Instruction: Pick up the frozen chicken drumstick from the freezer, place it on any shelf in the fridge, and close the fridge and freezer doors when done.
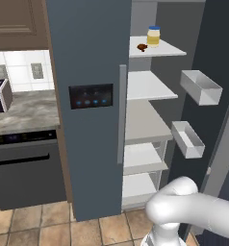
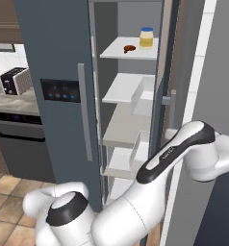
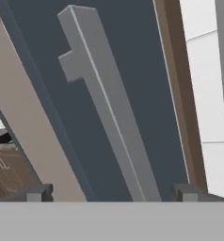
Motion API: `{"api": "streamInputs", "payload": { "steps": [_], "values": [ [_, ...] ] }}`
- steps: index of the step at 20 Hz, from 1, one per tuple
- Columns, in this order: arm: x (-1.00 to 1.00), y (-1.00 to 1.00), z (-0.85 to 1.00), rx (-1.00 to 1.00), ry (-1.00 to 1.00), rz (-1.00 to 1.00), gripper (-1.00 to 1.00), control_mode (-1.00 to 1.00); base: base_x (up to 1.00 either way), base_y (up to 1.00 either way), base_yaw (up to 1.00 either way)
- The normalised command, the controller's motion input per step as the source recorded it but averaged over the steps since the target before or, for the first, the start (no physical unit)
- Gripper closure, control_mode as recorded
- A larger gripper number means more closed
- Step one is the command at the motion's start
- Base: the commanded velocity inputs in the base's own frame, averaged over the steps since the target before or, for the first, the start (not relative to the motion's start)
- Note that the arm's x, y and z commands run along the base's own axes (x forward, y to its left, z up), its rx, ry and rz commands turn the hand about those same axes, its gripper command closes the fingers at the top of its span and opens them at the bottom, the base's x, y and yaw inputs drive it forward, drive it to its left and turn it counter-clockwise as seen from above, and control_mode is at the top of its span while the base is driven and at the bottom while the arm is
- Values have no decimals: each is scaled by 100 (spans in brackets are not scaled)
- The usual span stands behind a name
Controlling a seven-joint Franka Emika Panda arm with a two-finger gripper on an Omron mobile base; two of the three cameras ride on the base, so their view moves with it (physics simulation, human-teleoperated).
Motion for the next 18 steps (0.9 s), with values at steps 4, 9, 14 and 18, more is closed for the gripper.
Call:
{"api": "streamInputs", "payload": {
  "steps": [4,9,14,18],
  "values": [
    [43,-14,-17,0,0,0,-100,-100,0,0,0],
    [45,-7,-16,0,0,0,-100,-100,0,0,0],
    [41,-3,-12,0,0,0,-100,-100,0,0,0],
    [19,0,-9,0,-1,0,-100,-100,0,0,0]
  ]
}}
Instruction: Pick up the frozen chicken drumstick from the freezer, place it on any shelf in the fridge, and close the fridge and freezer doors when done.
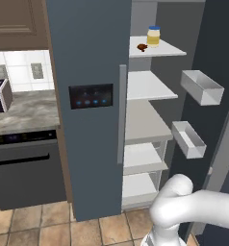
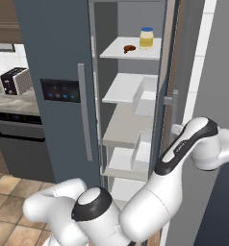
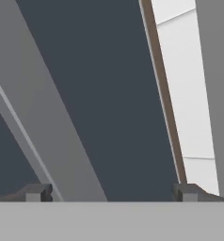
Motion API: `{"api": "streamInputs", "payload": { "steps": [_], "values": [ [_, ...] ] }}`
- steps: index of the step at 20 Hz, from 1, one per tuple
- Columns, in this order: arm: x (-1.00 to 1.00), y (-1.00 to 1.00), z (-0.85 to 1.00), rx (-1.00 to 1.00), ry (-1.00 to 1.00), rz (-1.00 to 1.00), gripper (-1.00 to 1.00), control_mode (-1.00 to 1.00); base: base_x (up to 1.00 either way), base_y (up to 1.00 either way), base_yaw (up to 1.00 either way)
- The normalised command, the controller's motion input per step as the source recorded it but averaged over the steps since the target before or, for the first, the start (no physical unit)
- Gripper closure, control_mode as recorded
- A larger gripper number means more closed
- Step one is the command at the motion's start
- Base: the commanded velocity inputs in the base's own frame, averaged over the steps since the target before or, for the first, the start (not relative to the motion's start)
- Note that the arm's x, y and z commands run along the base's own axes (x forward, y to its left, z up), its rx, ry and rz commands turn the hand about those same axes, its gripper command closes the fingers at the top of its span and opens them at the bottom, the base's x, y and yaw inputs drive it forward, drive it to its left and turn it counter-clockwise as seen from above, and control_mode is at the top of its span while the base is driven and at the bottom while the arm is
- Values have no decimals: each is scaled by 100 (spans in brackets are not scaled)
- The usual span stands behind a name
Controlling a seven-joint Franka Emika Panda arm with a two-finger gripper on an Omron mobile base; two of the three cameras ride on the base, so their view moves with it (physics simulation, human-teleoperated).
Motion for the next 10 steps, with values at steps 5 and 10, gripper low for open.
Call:
{"api": "streamInputs", "payload": {
  "steps": [5,10],
  "values": [
    [2,25,-4,0,-4,0,-100,-100,0,0,0],
    [0,68,0,0,-7,0,-100,-100,0,0,0]
  ]
}}
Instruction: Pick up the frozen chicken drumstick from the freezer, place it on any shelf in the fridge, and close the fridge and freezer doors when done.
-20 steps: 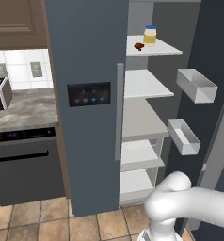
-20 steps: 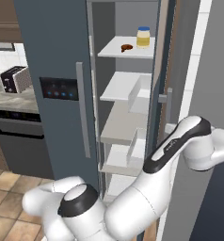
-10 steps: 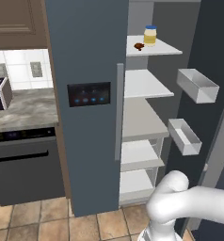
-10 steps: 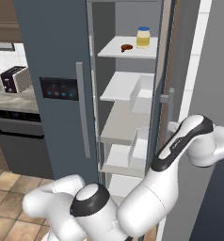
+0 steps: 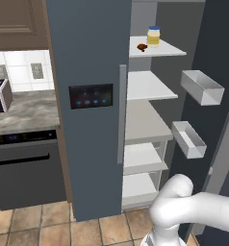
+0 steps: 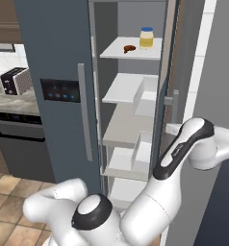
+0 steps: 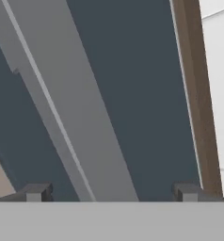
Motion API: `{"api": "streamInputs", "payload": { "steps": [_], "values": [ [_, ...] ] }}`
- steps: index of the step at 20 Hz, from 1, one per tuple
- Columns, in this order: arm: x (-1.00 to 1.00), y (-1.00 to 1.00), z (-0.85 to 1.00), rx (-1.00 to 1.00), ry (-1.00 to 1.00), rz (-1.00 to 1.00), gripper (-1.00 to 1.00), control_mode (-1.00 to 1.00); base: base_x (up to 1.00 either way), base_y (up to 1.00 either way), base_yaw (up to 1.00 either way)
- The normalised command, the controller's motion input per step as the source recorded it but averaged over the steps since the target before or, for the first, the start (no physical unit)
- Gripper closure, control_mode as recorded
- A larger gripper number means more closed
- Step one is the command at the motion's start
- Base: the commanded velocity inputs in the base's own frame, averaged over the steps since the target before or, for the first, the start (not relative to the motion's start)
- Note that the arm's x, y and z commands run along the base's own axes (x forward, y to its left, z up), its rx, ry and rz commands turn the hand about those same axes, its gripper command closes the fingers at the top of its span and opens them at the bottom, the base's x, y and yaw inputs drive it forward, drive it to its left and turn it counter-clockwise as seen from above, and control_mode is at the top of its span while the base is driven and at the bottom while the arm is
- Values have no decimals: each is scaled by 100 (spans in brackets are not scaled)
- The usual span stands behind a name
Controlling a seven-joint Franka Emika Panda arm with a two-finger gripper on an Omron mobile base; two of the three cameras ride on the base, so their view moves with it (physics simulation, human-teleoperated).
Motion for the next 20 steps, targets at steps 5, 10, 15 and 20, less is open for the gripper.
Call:
{"api": "streamInputs", "payload": {
  "steps": [5,10,15,20],
  "values": [
    [0,98,0,0,-10,-2,-100,-100,0,0,0],
    [3,90,0,0,-8,-8,-100,-100,0,0,0],
    [16,83,0,0,-7,-13,-100,-100,0,0,0],
    [41,73,4,0,-2,-21,-100,-100,0,0,0]
  ]
}}
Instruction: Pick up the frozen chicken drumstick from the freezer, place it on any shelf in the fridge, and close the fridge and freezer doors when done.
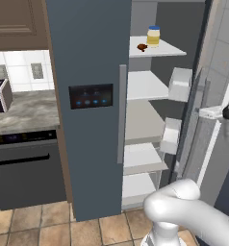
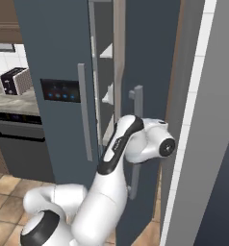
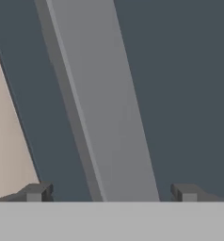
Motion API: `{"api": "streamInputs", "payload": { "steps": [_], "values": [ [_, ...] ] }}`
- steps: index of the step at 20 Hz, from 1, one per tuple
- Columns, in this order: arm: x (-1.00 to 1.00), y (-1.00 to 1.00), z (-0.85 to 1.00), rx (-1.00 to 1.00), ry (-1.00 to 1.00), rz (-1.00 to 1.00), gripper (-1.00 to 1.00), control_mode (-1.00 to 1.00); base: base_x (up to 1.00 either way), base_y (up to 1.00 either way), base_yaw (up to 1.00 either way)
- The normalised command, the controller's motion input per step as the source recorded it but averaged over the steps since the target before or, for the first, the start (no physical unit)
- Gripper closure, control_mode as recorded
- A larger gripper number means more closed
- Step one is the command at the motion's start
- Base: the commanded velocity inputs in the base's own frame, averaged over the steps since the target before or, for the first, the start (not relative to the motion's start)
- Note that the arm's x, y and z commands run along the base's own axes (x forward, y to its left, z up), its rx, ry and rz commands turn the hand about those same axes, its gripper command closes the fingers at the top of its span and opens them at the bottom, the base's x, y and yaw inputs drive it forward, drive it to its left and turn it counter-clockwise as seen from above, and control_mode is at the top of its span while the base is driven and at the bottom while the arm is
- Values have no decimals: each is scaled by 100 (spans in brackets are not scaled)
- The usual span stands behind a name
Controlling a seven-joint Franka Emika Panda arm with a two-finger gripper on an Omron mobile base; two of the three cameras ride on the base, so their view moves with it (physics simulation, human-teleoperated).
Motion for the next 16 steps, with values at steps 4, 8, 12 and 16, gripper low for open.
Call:
{"api": "streamInputs", "payload": {
  "steps": [4,8,12,16],
  "values": [
    [47,54,14,0,0,-25,-100,-100,0,0,0],
    [50,27,10,3,0,-24,-100,-100,0,0,0],
    [49,0,2,17,0,-20,-100,-100,0,0,0],
    [53,3,9,20,0,-18,-100,-100,0,0,0]
  ]
}}
